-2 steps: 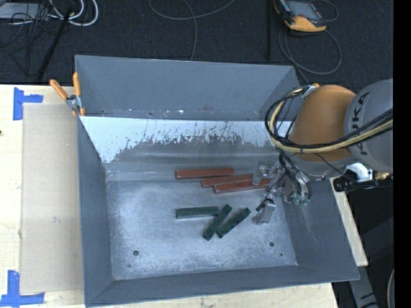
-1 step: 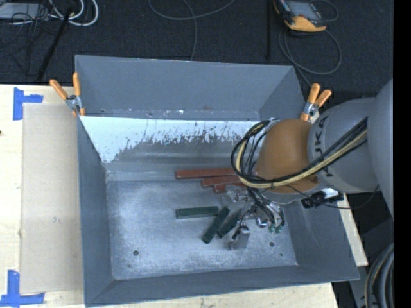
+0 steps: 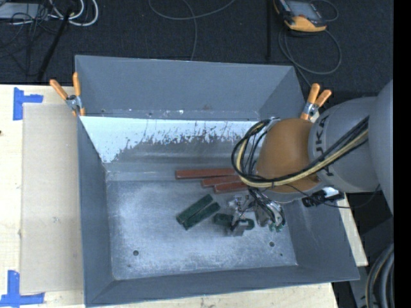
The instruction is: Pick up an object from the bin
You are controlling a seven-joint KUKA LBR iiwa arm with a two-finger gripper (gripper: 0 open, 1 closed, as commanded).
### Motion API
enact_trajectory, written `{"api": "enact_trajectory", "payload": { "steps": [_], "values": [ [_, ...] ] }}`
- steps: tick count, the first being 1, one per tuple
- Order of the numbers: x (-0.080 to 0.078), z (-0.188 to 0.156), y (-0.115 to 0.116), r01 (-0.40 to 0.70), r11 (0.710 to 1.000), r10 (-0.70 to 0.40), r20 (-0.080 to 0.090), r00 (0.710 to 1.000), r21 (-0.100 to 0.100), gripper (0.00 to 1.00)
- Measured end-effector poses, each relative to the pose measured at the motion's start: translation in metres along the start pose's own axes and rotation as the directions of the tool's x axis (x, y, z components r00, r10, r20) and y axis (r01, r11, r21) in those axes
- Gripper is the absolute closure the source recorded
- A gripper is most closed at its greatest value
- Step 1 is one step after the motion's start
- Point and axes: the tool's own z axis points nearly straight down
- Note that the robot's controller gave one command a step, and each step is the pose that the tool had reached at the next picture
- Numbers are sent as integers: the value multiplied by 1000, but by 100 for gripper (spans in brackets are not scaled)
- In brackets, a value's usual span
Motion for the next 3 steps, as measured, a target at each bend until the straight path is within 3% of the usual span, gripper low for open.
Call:
{"api": "enact_trajectory", "payload": {
  "steps": [1, 2, 3],
  "values": [
    [37, -172, -12, 382, 924, -382, 7, 924, 3, 100],
    [38, -170, -12, 381, 925, -381, 2, 925, 0, 0],
    [21, 4, -47, 353, 936, -353, -5, 936, -3, 0]
  ]
}}
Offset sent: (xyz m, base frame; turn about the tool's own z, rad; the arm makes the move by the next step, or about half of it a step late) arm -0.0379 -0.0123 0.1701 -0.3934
